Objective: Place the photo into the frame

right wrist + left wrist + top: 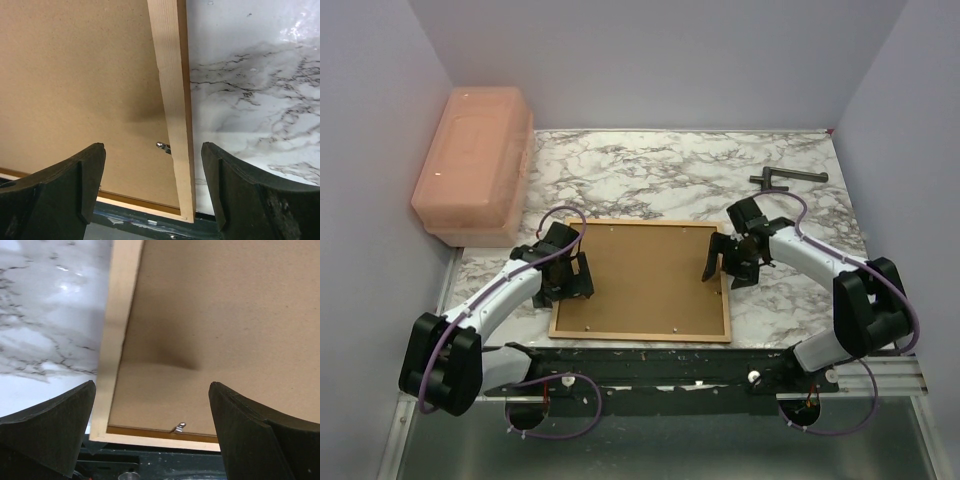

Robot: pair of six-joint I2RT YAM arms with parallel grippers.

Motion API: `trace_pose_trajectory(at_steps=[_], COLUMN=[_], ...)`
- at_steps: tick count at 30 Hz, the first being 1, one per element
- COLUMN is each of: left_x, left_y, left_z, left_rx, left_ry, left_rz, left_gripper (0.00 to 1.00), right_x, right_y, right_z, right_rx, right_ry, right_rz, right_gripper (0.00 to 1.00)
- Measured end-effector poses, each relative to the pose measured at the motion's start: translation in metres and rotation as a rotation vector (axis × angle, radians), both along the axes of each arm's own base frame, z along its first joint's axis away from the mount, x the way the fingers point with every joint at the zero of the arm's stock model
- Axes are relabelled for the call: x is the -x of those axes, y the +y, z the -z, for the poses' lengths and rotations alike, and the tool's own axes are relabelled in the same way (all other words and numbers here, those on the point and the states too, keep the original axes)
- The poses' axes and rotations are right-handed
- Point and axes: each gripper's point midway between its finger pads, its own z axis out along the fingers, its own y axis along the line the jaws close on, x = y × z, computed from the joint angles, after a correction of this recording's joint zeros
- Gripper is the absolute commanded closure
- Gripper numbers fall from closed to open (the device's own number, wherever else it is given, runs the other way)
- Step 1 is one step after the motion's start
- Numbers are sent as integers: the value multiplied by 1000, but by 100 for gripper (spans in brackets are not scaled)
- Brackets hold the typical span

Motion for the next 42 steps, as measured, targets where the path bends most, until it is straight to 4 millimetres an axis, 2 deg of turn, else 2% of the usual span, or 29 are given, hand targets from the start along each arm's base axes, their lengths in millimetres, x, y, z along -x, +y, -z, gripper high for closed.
trace_pose_trajectory(at_steps=[8,15,19,25,35,39,42], left_x=[1,2,4,14,48,61,64], left_y=[-10,-15,-23,-45,-88,-95,-96], left_z=[7,6,4,3,1,1,2], left_rx=[39,72,95,115,151,146,143], left_ry=[39,42,27,21,54,86,98], left_rz=[67,100,125,198,298,315,309], left_gripper=[3,5,5,5,6,2,2], right_x=[-8,-9,-7,2,7,6,6], right_y=[8,8,1,-19,-57,-63,-64], right_z=[4,3,3,5,9,10,10], right_rx=[-130,-160,-156,-97,50,78,82], right_ry=[41,42,34,17,10,5,4], right_rz=[31,37,48,67,114,115,115], right_gripper=[15,16,16,16,16,15,13])
